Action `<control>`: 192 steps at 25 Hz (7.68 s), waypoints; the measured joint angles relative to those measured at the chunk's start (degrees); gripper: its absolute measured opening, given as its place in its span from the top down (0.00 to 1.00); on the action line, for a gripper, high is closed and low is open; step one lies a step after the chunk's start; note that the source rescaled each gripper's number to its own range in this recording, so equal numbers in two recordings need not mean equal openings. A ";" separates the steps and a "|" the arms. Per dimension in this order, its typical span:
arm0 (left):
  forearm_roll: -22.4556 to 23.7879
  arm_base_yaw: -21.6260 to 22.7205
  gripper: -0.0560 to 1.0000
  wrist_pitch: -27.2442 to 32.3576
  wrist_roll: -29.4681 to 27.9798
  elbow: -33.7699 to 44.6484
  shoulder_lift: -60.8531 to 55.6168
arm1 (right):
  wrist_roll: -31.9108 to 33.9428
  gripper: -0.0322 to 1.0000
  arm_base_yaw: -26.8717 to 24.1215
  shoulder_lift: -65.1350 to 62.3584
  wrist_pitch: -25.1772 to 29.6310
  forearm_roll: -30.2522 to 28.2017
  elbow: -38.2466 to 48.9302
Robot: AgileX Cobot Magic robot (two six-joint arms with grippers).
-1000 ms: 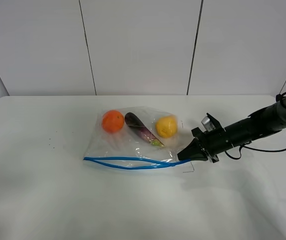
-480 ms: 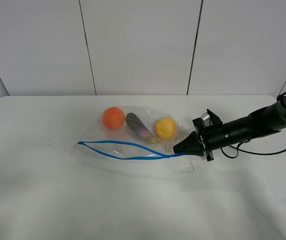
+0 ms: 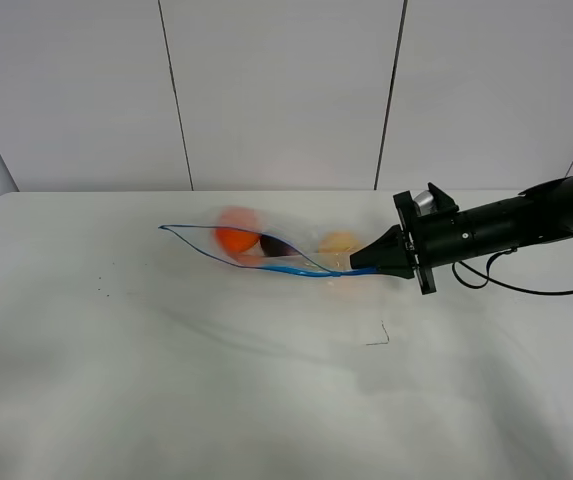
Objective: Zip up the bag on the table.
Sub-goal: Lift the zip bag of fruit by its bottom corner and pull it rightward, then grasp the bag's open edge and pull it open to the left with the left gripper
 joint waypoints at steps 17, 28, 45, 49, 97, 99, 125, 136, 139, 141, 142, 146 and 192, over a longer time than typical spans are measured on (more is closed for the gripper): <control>0.00 0.00 0.01 0.00 0.00 0.00 0.00 | 0.83 0.97 0.00 -0.49 0.11 0.23 0.00; 2.81 0.00 0.01 -1.06 2.17 -18.95 24.46 | 0.83 0.97 0.00 -0.49 0.11 0.44 0.00; -1.25 -0.64 0.01 -16.11 61.01 -36.98 67.85 | 0.83 0.97 0.00 -0.49 0.11 0.44 0.00; -2.42 -5.11 0.01 -22.51 61.79 -36.78 69.64 | 0.83 0.97 0.00 -0.49 0.11 0.44 0.00; -4.54 -47.75 0.01 -94.55 52.58 -22.56 105.19 | 1.72 0.97 0.00 -0.49 0.14 2.62 0.00; -4.58 -47.90 0.01 -96.71 52.62 -22.56 106.92 | 1.90 0.97 0.00 -0.49 0.14 2.62 0.00; -4.86 -47.90 0.77 -104.69 52.81 -22.44 110.87 | 1.90 0.97 0.00 -0.49 0.14 2.62 0.00; -4.86 -47.90 0.95 -104.69 53.03 -22.44 110.87 | 1.90 0.97 0.00 -0.49 0.14 2.62 0.00; -5.08 -47.76 0.95 -104.69 54.30 -22.44 110.87 | 1.90 0.97 0.00 -0.49 0.14 2.62 0.00; -5.22 -47.16 0.95 -104.69 55.32 -22.43 110.81 | 2.01 0.97 0.00 -0.49 0.14 2.68 0.00; -5.26 -46.81 0.95 -104.69 56.06 -22.43 110.68 | 2.16 0.97 0.00 -0.49 0.14 2.98 0.00; -4.93 -44.62 0.95 -103.57 59.03 -22.38 109.70 | 2.56 0.97 0.00 -0.49 -0.05 3.96 0.00; 0.92 -14.42 0.95 -101.77 64.74 -21.36 107.54 | 3.39 0.97 0.18 -0.49 -0.08 4.65 -0.25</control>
